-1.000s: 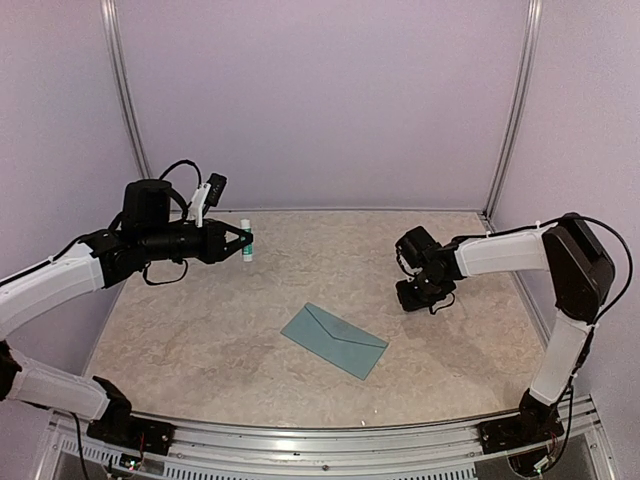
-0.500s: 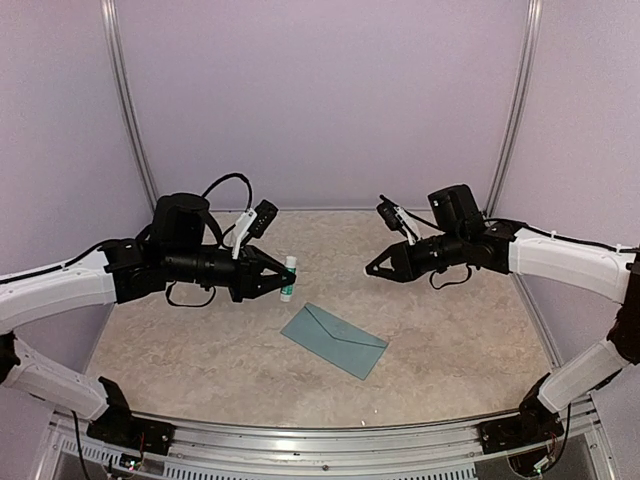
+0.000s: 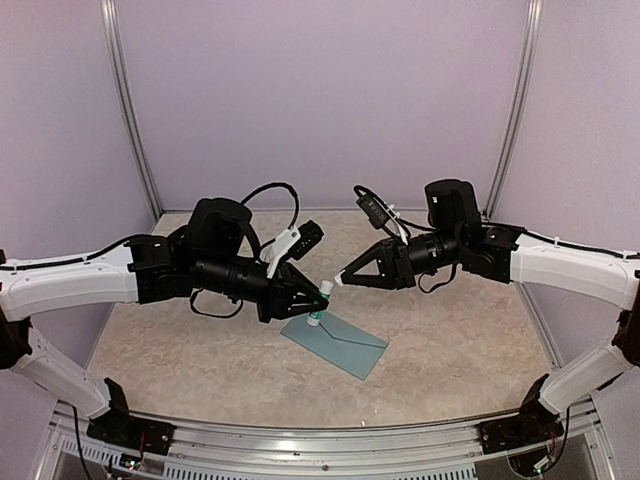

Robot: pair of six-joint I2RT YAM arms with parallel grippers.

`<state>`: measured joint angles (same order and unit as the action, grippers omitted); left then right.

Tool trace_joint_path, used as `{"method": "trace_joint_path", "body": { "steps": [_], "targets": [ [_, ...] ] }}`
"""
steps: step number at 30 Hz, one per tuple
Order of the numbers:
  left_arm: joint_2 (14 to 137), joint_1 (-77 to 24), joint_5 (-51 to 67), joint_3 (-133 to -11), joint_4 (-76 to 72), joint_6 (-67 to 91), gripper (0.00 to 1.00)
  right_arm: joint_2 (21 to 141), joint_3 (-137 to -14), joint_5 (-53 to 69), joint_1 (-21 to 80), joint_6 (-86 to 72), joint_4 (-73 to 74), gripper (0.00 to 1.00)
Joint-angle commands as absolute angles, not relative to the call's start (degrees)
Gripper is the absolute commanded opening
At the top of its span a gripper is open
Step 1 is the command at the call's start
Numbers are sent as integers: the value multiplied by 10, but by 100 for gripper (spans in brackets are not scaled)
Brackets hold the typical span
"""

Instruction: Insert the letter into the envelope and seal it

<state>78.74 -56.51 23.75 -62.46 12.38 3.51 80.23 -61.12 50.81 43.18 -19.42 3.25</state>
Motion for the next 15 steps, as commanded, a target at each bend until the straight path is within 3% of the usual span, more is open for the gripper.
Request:
{"method": "trace_joint_path", "body": {
  "steps": [1,15],
  "targets": [
    [796,-569,229,-646,134,22,0,798,-612,551,440,-201,6,10],
    [800,-574,231,-649,135,22,0,816,-627,544,448,-186,33,10]
  ]
}}
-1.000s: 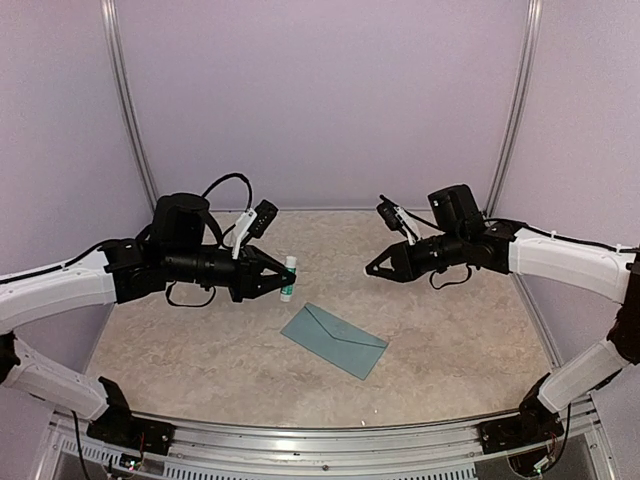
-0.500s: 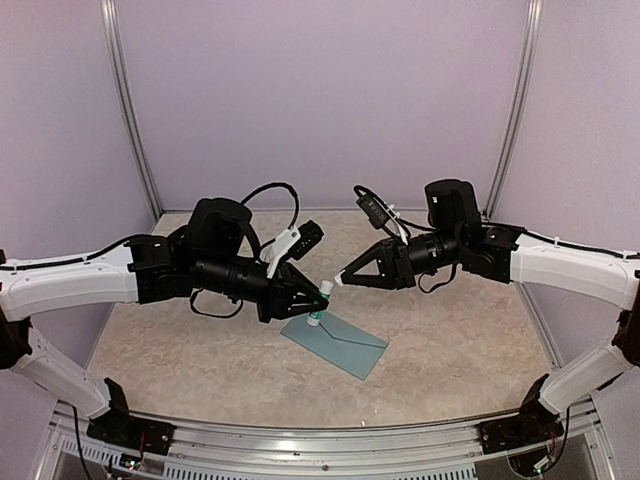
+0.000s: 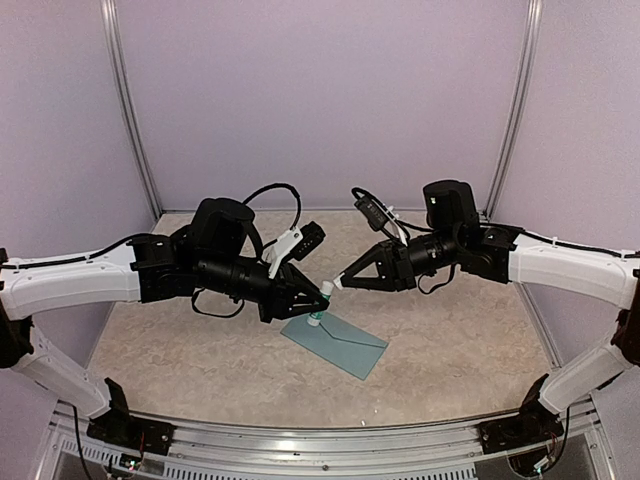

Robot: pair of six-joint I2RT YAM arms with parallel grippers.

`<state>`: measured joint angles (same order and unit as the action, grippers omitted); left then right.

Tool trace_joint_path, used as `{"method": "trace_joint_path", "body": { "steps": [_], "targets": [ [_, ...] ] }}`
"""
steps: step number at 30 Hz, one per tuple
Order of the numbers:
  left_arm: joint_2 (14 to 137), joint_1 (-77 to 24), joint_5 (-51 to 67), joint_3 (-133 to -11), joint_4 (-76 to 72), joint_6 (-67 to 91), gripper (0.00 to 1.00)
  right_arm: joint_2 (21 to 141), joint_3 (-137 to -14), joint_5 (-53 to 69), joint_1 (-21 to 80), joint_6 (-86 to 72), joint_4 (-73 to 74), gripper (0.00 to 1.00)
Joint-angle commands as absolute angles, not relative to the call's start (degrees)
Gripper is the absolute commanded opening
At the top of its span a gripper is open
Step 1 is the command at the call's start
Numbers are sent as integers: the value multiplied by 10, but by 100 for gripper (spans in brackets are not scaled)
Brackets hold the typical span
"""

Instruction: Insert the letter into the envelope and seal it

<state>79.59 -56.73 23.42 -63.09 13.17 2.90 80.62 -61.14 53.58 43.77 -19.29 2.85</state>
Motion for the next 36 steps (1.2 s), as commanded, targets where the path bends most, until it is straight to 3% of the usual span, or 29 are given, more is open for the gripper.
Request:
{"method": "trace_joint_path", "body": {
  "steps": [1,25,36],
  "targets": [
    [800,-574,231,-649,135,22,0,818,-629,544,449,-185,34,10],
    [803,-578,228,-652,139,19,0,848,-650,547,466,-168,67,11],
    [805,-580,196,-664,162,3,0,884,-700,554,482,-104,203,10]
  ]
}}
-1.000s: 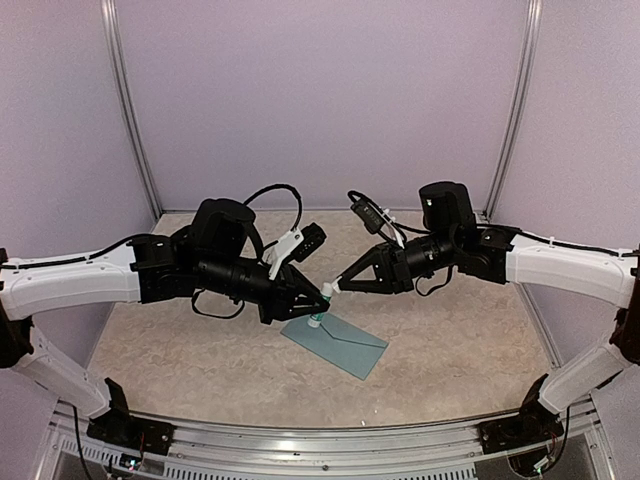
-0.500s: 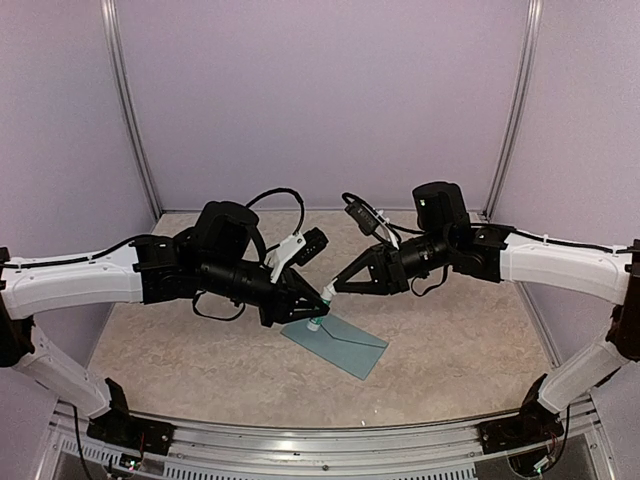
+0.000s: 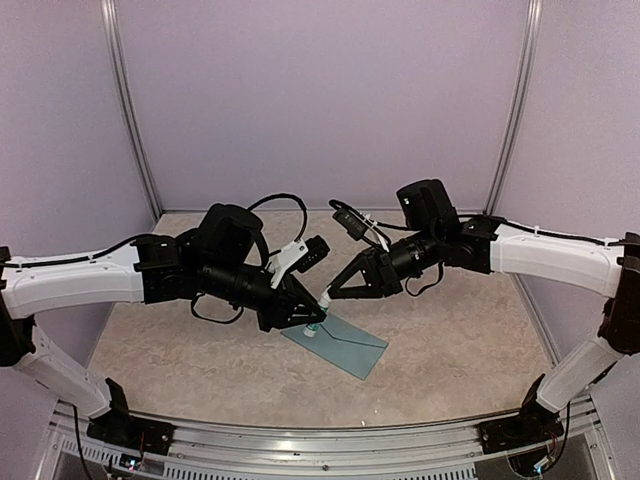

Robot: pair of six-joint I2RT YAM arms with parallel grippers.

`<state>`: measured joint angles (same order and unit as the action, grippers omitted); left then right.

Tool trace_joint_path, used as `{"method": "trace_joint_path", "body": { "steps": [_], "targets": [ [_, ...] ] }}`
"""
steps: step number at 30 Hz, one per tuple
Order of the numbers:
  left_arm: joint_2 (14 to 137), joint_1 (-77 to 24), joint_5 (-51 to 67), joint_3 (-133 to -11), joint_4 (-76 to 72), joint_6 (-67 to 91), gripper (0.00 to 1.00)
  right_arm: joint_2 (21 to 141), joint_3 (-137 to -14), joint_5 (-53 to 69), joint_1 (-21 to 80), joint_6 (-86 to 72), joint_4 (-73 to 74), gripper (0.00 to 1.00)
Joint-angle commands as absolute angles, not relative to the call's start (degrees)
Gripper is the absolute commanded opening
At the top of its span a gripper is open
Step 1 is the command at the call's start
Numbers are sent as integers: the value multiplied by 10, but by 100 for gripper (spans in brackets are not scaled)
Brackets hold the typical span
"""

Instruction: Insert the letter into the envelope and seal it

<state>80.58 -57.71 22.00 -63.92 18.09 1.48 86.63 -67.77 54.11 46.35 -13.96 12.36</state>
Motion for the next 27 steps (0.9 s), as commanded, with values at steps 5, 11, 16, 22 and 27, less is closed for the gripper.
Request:
{"method": "trace_joint_path", "body": {
  "steps": [5,11,16,22,27],
  "targets": [
    [814,-580,178,-676,172,6,0,905,-723,541,499,-74,265,10],
    [826,-581,165,-685,180,7,0,917,-733,534,511,-62,283,9],
    [832,-581,151,-689,180,13,0,916,-726,542,518,-68,275,9],
    [827,-581,124,-687,156,25,0,925,-720,510,532,-63,295,9],
    [821,-580,113,-686,137,30,0,945,-719,483,544,-54,318,9]
  ]
}}
